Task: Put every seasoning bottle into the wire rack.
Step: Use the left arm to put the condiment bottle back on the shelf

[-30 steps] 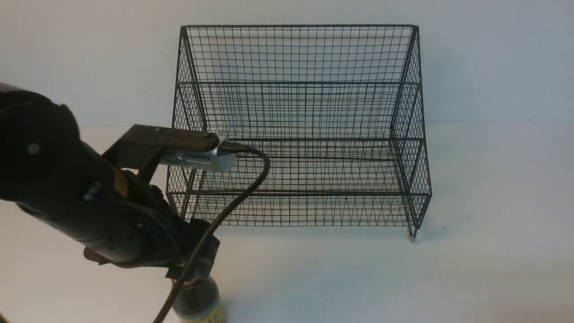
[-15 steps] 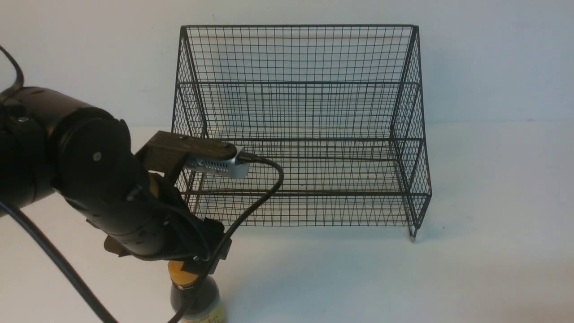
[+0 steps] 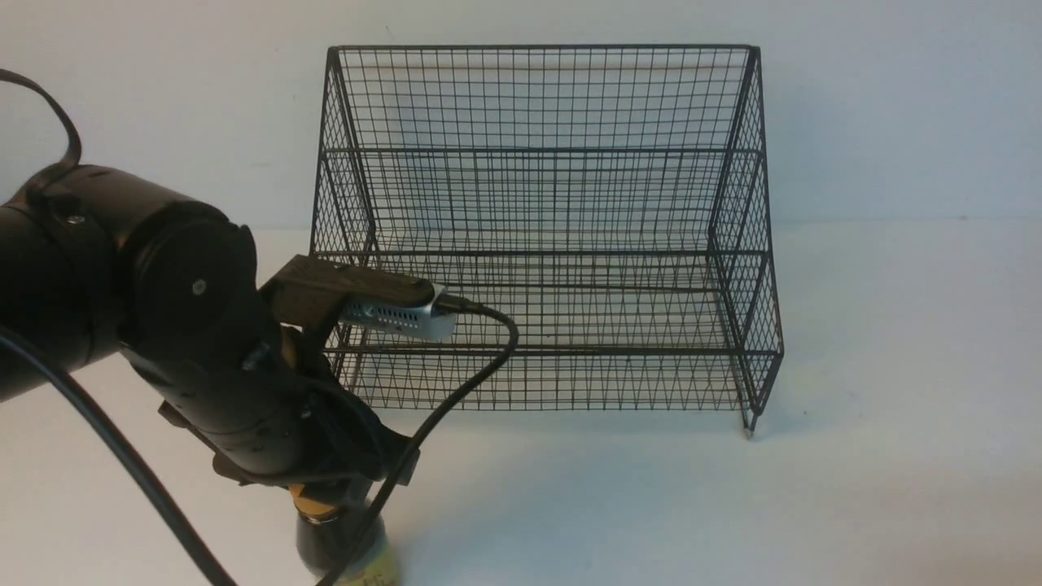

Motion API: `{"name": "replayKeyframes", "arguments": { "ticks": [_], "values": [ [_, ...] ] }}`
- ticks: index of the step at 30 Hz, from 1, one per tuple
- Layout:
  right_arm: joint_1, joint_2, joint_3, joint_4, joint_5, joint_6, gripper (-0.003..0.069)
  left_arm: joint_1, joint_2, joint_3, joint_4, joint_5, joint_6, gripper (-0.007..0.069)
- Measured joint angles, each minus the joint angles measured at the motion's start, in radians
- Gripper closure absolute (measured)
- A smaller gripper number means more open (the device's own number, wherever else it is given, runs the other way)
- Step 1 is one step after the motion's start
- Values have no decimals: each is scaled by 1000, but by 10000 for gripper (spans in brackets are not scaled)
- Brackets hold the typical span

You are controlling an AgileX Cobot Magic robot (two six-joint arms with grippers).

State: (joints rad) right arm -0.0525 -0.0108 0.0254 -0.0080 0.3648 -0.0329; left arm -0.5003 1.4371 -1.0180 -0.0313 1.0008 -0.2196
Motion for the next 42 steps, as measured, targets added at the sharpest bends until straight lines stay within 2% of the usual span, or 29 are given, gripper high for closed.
{"name": "replayKeyframes", "arguments": {
  "ticks": [4, 9, 15, 22, 29, 42],
  "values": [
    [0, 0, 0, 0, 0, 0, 674, 0, 0, -58, 7, 93, 0, 336],
    [0, 0, 0, 0, 0, 0, 674, 0, -3, -262, 37, 228, 0, 336],
    [0, 0, 0, 0, 0, 0, 674, 0, -2, -520, 115, 243, -11, 336],
    [0, 0, 0, 0, 0, 0, 674, 0, 51, -692, 252, 274, -67, 336],
    [0, 0, 0, 0, 0, 0, 674, 0, 180, -770, 286, 275, -82, 336],
    [0, 0, 0, 0, 0, 0, 674, 0, 337, -787, 311, 156, -86, 336]
  ]
}}
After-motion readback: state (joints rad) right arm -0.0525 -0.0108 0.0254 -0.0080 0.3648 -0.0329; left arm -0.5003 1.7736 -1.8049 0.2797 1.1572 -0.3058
